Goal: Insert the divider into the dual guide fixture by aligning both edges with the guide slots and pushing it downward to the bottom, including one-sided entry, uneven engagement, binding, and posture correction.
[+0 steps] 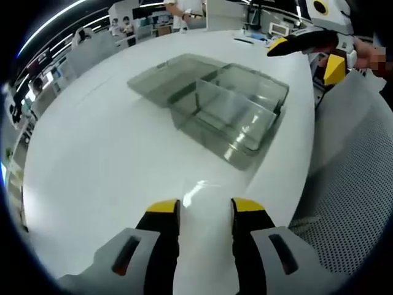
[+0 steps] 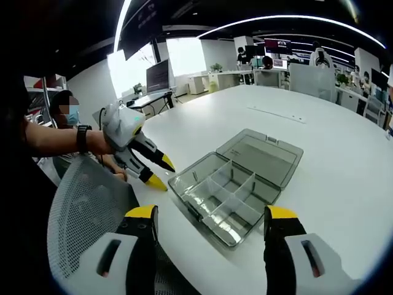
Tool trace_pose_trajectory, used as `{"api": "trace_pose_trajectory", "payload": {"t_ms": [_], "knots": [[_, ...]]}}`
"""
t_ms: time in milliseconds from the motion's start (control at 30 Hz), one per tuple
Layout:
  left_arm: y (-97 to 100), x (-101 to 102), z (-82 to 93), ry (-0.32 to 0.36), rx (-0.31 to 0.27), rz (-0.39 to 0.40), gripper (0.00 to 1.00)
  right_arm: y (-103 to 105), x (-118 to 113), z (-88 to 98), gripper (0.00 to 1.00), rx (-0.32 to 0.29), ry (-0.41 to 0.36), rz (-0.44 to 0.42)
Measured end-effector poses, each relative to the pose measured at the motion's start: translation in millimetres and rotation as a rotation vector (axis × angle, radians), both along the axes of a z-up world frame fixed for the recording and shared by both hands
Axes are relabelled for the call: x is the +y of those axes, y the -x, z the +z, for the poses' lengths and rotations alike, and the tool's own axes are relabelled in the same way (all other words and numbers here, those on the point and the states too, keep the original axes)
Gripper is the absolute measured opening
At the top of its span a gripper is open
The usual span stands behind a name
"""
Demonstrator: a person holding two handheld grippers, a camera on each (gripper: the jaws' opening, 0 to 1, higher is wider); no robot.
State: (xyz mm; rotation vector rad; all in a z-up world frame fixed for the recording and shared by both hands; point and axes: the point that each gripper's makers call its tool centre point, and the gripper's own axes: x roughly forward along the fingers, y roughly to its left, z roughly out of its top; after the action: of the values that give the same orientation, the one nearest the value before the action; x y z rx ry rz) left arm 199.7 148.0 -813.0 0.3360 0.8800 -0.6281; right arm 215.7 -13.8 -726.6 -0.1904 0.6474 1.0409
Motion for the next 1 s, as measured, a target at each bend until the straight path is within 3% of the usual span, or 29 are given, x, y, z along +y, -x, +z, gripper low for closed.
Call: {"api": "trace_pose_trajectory", "payload": {"t_ms": [133, 233, 367, 533, 1000], "knots": [[-1.0, 0, 0.1, 0.0, 0.007, 0.012, 0.32, -1, 0, 1.4, 0.68, -0.002, -0.003, -0.001], [-5.7, 2, 4.2, 0.039, 0.006, 0.061, 0.31, -1, 0, 1.9, 0.68, -0.004, -0.003, -0.002], [-4.5, 3, 1.9, 0.001, 0.003, 0.04, 0.31, -1, -1, 1.5, 0.68, -0.004, -0.001, -0.003], [-5.6, 3, 5.7, 0.04, -0.001, 0.065, 0.3, 0, -1, 1.0, 0.68, -0.002, 0.001, 0.0], [-12.6, 4, 24.6, 0.051, -0.062, 0.076, 0.3, -1, 4, 3.5, 0.67, -0.003, -0.004, 0.011]]}}
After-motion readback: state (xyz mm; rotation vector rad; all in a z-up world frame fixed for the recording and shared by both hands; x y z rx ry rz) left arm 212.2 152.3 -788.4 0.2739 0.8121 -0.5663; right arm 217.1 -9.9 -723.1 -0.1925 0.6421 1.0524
